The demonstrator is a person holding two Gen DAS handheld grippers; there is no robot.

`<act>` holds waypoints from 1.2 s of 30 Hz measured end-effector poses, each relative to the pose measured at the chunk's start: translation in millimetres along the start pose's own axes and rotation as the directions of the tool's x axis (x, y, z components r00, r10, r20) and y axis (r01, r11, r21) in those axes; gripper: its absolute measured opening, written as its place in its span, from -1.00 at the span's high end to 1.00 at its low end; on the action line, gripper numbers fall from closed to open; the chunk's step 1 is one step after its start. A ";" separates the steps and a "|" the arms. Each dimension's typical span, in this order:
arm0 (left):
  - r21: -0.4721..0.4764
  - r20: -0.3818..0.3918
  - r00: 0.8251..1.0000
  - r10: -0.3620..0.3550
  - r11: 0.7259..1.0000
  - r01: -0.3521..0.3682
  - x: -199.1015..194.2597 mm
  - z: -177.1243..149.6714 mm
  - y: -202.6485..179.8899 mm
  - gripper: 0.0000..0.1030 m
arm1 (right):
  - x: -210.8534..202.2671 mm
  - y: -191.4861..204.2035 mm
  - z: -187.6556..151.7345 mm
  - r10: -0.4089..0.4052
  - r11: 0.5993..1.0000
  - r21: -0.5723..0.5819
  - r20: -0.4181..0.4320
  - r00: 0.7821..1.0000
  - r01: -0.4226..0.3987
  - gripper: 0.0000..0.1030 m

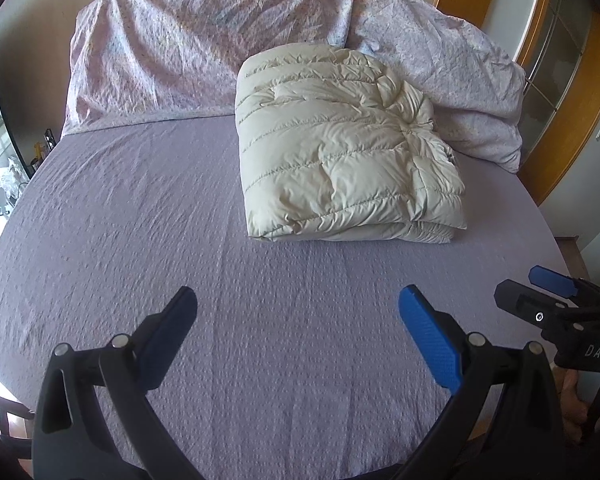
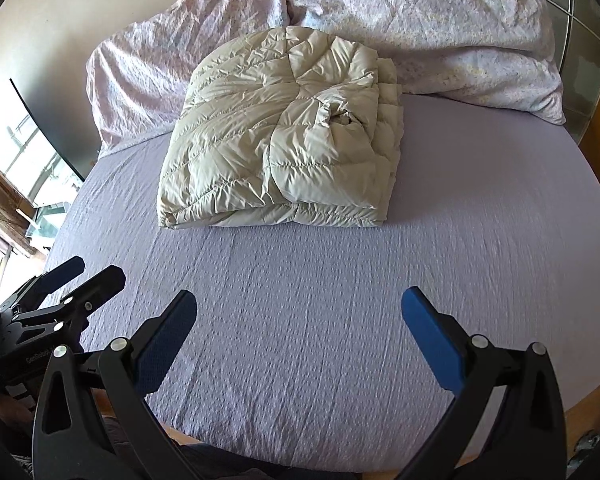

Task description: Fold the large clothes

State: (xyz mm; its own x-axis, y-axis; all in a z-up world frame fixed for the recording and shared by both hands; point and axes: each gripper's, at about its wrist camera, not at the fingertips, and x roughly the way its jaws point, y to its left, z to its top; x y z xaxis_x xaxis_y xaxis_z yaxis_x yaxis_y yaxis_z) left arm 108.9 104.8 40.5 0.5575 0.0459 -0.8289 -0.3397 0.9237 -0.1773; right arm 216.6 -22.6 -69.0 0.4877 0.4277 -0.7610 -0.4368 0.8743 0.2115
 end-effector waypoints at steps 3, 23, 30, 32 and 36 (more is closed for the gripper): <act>-0.002 0.002 1.000 -0.002 1.000 0.002 0.0 0.2 -0.1 -0.95 | -0.5 0.0 0.2 0.004 1.000 -0.001 0.004 1.000 -0.004 -0.97; -0.007 0.008 1.000 -0.022 1.000 0.022 1.1 1.5 0.4 -0.95 | 0.3 -1.2 0.8 0.017 1.000 0.000 0.009 1.000 -0.017 -0.97; -0.009 0.009 0.999 -0.031 0.999 0.031 1.0 0.4 1.6 -0.95 | 0.1 -1.0 0.5 0.018 1.000 -0.002 0.010 1.000 -0.018 -0.97; -0.009 0.009 1.000 -0.030 1.000 0.030 1.0 0.4 1.5 -0.95 | 0.1 -1.0 0.6 0.019 1.000 -0.003 0.009 1.000 -0.019 -0.97; -0.008 0.011 1.000 -0.029 1.000 0.029 0.8 0.3 1.2 -0.95 | 0.1 -0.8 0.4 0.019 1.000 -0.002 0.008 1.000 -0.019 -0.97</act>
State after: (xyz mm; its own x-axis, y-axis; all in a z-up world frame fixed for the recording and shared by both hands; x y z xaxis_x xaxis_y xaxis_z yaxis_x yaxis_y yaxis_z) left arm 109.2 106.0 39.8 0.5751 0.0233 -0.8177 -0.3293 0.9216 -0.2054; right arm 217.3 -23.2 -68.9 0.4853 0.4463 -0.7519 -0.4479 0.8654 0.2246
